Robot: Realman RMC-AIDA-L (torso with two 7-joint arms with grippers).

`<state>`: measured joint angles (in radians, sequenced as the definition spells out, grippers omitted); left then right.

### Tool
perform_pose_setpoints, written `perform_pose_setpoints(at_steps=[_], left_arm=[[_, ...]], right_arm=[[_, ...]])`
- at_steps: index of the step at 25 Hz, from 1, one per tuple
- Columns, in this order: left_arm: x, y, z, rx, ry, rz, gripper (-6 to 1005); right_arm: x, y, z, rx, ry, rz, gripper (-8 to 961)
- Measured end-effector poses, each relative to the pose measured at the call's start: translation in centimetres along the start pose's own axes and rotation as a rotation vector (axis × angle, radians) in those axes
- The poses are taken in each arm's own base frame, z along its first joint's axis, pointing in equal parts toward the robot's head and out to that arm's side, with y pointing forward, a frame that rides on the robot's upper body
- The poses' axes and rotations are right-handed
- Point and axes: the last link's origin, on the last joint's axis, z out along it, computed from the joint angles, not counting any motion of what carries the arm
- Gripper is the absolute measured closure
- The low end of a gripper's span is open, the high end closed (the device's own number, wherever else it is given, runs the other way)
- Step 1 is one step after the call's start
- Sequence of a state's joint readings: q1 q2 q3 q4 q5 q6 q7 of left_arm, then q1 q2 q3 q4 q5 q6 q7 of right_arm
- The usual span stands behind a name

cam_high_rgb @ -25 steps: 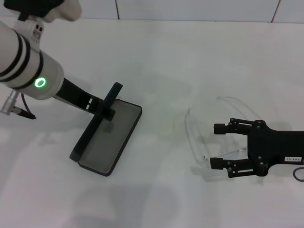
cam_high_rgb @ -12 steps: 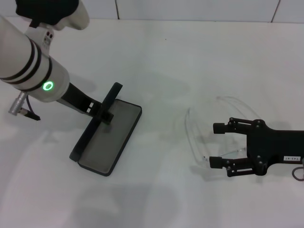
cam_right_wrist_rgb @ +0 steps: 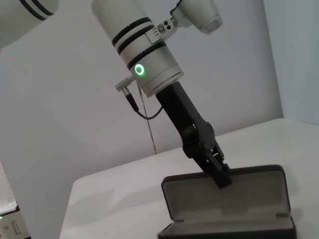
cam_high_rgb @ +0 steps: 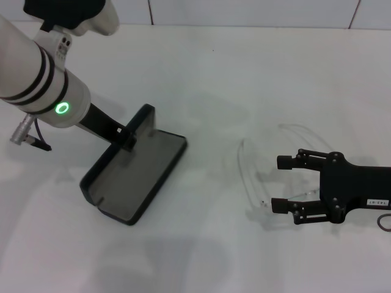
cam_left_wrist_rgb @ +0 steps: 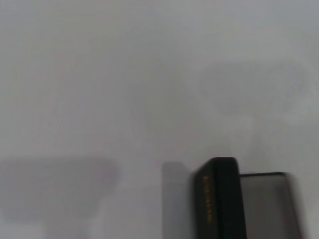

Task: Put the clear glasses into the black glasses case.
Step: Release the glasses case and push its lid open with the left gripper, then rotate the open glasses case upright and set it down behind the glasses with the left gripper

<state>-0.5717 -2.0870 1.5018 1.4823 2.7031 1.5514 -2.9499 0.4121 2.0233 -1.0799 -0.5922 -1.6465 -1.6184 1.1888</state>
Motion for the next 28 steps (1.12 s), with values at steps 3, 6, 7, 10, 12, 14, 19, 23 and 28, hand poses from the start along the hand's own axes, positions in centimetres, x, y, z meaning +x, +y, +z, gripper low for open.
perform_pose_setpoints(at_steps=[3,6,7,10,12,14,19,23,28], left_arm=[[0.0,0.0,0.0,-0.001,0.000,0.010,671],[0.0,0.1,0.0,-0.006,0.002,0.035,711],[0.1,0.1,-0.1,-0.008,0.006,0.050,725],[0.6,0.3,-0.5,-0.001,0.037,0.129,765],[1.3,0.4,-0.9,0.012,0.081,0.200,792],[2.1,0.6,-1.4,0.029,0.132,0.298,805],[3.2,2.2,-1.4,0.053,0.220,0.662,805],[3.6,3.9,-1.1,0.032,0.270,0.887,805],[4.5,5.7,-0.8,0.030,0.328,1.037,805]], right_arm=[[0.0,0.0,0.1,-0.001,-0.001,0.000,80],[0.0,-0.1,0.1,0.003,0.000,0.000,80],[0.0,-0.1,0.1,0.005,0.001,0.000,80],[0.1,-0.2,0.1,0.010,0.002,0.000,80],[0.1,-0.2,0.1,0.011,0.002,0.001,80],[0.1,-0.1,0.1,0.013,-0.002,0.004,80],[0.6,0.2,0.1,0.018,-0.033,0.032,81],[0.9,0.5,0.1,0.017,-0.052,0.045,80],[1.2,1.0,0.2,0.006,-0.066,0.059,80]])
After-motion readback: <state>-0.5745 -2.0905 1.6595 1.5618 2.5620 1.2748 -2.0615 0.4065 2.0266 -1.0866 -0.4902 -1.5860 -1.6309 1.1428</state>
